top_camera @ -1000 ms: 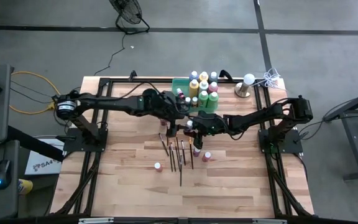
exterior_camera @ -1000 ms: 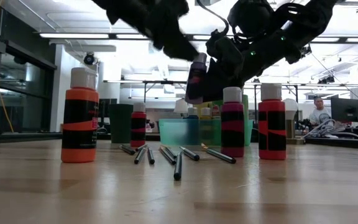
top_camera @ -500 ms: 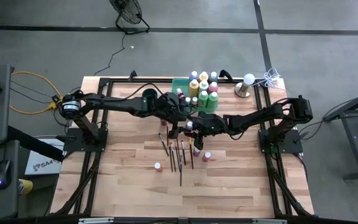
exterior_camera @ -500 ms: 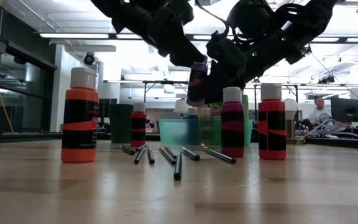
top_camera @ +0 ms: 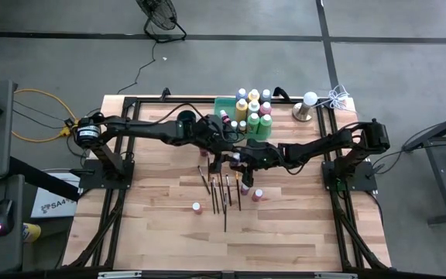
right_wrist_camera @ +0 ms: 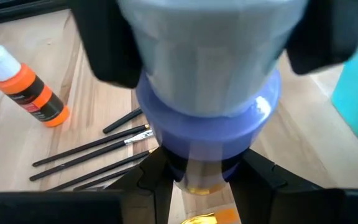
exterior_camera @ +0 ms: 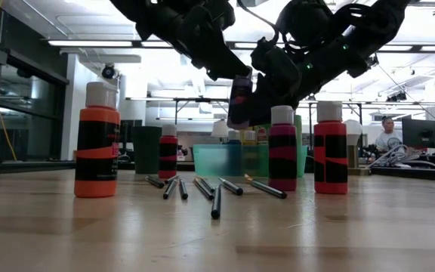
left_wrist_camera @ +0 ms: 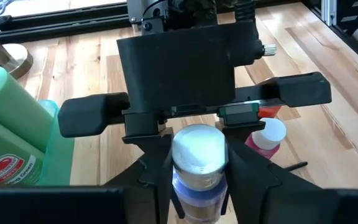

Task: Pick & Place Paint Supplies
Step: Put the small light blue paint bottle into the green bin

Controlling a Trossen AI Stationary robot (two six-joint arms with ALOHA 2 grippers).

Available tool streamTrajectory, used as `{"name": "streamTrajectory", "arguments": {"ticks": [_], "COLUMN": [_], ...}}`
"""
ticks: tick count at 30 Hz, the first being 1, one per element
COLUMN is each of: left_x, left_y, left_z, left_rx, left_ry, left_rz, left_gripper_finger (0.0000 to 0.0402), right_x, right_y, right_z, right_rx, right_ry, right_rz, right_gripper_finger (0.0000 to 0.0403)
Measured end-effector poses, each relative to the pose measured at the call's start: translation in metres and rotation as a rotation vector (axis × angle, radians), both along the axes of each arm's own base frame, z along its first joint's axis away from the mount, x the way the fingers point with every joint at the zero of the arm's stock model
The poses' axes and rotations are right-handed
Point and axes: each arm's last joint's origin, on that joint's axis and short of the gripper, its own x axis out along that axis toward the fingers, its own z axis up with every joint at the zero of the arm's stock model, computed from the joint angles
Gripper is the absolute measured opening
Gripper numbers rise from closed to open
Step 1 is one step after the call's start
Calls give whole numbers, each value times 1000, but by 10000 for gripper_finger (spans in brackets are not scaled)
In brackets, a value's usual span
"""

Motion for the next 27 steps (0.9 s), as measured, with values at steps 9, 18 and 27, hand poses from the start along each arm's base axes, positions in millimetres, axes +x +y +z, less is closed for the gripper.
{"name": "streamTrajectory", "arguments": {"ticks": [9,18,27], "left_x": [-1,-3,-5], "left_y": [2,7,16], "left_z": [-1,-5,-4], "left_rx": [52,162,332], "left_ry": [19,70,104], "left_rz": [59,198,467], "left_gripper_finger": [112,112,112], "right_x": [-3,-16,-26], "right_y": [-2,0,6], "right_z": [-1,7,14], "right_rx": [-52,-4,38], "right_ry": [45,122,163], "right_rz": [-39,-61,-61], "right_gripper_finger": [154,224,231]}}
